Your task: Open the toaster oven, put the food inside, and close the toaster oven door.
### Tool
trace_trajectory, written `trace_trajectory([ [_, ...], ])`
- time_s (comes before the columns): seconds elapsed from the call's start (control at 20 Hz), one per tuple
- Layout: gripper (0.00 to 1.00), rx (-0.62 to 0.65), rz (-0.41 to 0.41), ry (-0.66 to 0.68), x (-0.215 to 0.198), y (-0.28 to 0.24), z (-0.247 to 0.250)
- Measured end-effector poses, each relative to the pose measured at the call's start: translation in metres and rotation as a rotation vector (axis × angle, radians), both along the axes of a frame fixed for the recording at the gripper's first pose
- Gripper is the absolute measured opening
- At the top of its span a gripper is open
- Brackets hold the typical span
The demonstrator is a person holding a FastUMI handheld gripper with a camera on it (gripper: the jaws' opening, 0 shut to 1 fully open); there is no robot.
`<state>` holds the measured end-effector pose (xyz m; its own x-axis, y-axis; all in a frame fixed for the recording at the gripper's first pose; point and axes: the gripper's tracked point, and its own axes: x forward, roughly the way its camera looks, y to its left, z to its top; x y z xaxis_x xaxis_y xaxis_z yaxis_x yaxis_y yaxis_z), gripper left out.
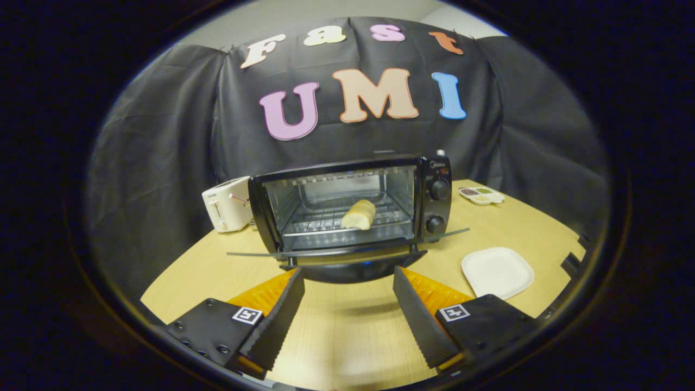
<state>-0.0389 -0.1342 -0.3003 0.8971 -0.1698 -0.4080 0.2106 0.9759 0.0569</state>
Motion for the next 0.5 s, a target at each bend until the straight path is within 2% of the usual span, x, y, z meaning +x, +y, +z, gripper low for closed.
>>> trace_trajectory([
  [0.15,1.0,-0.051,0.013,0.013,0.026,-0.005,-0.005],
  [0.5,1.0,-0.016,0.034,-0.14,0.081,-0.008,0.036],
])
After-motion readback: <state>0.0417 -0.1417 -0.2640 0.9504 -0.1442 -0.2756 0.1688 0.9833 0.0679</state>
